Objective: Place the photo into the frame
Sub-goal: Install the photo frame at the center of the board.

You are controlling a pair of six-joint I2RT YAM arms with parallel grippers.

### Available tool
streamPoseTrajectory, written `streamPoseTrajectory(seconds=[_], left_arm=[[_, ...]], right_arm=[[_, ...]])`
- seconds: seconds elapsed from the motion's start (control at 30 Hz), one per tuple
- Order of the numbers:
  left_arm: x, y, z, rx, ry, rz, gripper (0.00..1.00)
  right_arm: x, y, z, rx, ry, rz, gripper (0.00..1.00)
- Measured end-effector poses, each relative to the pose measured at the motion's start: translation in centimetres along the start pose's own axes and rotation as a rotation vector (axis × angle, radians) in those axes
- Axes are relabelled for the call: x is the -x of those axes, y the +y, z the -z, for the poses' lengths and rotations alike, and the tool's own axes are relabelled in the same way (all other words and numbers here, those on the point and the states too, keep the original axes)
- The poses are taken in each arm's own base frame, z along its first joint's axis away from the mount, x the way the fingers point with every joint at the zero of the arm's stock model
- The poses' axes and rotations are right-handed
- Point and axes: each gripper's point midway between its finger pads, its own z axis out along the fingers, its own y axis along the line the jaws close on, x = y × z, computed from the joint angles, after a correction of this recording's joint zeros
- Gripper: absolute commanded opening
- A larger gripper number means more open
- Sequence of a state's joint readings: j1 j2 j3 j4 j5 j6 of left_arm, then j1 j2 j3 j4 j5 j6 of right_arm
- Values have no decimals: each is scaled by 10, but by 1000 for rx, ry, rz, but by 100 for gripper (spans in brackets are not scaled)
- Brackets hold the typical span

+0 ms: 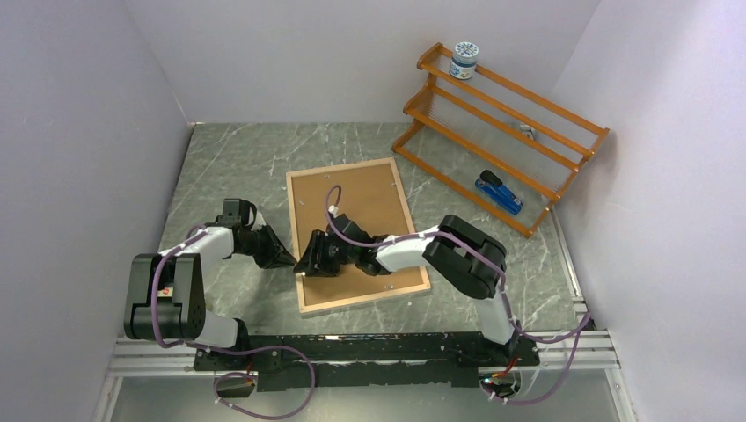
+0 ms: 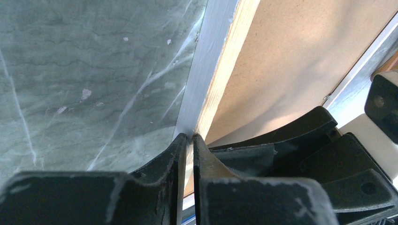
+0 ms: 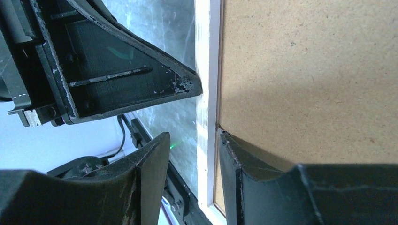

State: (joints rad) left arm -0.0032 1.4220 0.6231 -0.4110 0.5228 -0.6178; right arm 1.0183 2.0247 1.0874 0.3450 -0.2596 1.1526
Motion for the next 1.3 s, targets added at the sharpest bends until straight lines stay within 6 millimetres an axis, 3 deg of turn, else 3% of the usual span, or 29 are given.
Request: streamPoseTrajectory(seconds=[0.23,0.4,0.57,0.73,0.9,1.0,1.17,1.3], left_arm=[[-5,0,5,9,7,4,30],[9,-17,22,-14,-56,-46,38],[46,-45,44,-39,-173,-113,46],[82,-55,67,-2,-318,-182,68],[97,-52,72,42,-369,-217,70],[103,-47,59,47,-330,-213,64],[105,-32,27,35,-214,-155,59],[107,-35,19,-24,-189,-140,56]], right_arm=[[5,-1,16,-32,-51,29,49],[28,15,40,-47,-128,78,49],[79,17,58,-78,-219,69,49],[143,12,66,-136,-295,74,49],[176,24,50,-128,-306,129,50],[183,24,33,-118,-297,140,49],[189,-4,-9,-148,-277,135,49],[193,-22,-32,-165,-270,147,49]])
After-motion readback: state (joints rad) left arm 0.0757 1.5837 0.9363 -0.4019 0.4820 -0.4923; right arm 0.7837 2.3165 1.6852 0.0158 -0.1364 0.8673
